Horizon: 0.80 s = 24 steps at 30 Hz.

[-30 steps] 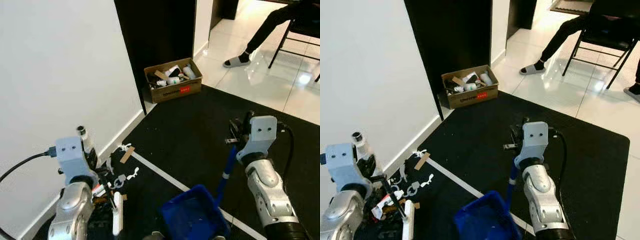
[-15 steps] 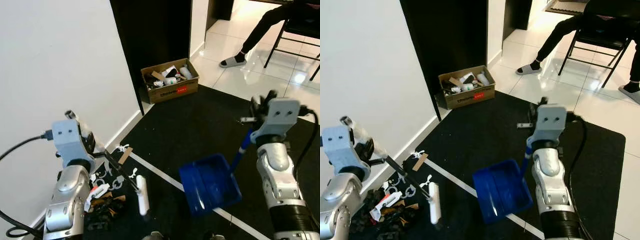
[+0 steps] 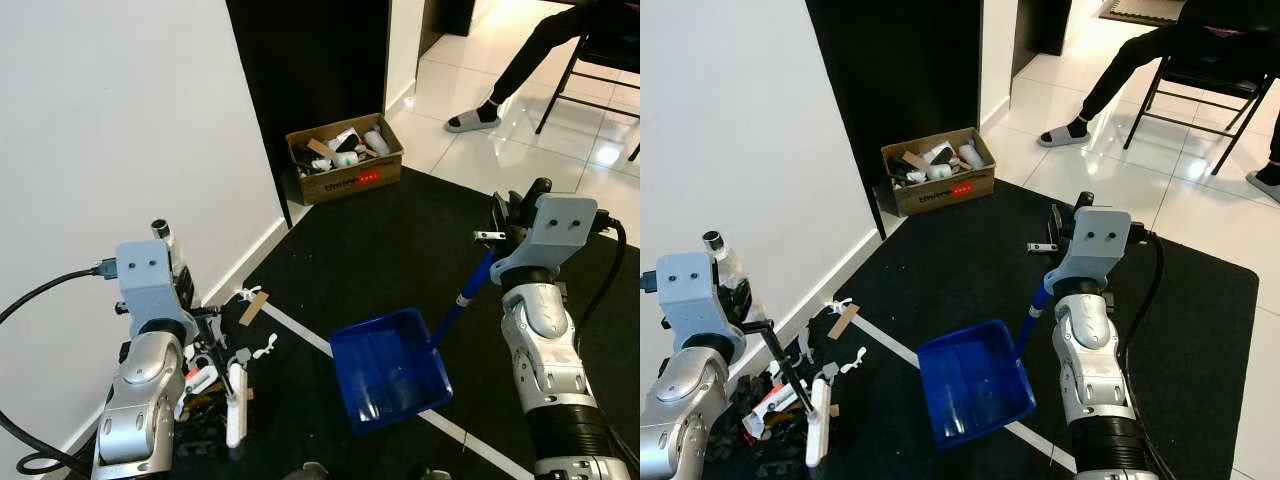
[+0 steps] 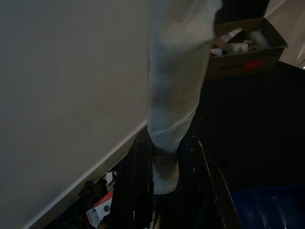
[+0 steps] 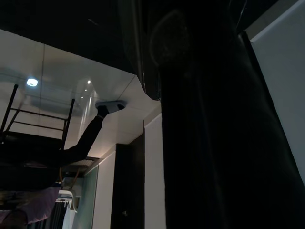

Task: Sweep floor

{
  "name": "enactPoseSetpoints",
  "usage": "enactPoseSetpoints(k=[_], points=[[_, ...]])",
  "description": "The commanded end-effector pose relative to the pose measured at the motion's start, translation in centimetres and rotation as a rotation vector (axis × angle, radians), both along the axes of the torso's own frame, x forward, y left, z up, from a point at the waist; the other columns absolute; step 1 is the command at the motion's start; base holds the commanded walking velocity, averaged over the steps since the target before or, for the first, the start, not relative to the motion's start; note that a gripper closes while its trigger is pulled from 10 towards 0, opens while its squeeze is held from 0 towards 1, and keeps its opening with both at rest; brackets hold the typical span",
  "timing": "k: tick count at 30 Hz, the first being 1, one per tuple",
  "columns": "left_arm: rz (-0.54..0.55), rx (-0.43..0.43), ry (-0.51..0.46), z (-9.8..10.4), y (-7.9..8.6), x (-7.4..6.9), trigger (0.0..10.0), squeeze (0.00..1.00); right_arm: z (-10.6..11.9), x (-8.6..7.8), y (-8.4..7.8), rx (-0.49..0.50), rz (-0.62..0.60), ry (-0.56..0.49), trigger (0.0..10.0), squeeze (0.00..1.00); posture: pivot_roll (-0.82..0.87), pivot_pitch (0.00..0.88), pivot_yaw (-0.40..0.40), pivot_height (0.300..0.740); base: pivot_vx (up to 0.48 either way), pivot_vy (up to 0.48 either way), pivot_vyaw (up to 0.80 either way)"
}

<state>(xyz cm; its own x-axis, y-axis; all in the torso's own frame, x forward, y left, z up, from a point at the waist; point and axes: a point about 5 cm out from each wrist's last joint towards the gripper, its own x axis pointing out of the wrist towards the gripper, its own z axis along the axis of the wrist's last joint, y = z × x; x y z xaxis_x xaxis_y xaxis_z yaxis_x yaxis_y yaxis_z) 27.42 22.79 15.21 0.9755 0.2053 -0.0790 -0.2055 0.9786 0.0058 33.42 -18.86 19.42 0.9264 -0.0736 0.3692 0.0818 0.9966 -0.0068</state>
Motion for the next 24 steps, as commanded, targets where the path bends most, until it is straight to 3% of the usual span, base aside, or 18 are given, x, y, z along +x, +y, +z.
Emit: enactPoseSetpoints(k=[1,24], points=[[0.014,0.030,-0.008,0.22,0.53,-0.21,10.0,0.00,0.18,0.17,-0.15,-0.017,-0.007,0.003,10.0,0.00,0.10,0.201,0.083,0.740,0.000,0.000,0.00],[0.012,0.033,-0.008,0.21,0.47,-0.28,10.0,0.00,-0.35,0.38,-0.73,0.025,-0.010,0.025,10.0,0.00,0.10,0.195,0.084,0.740,0.000,0.000,0.79]])
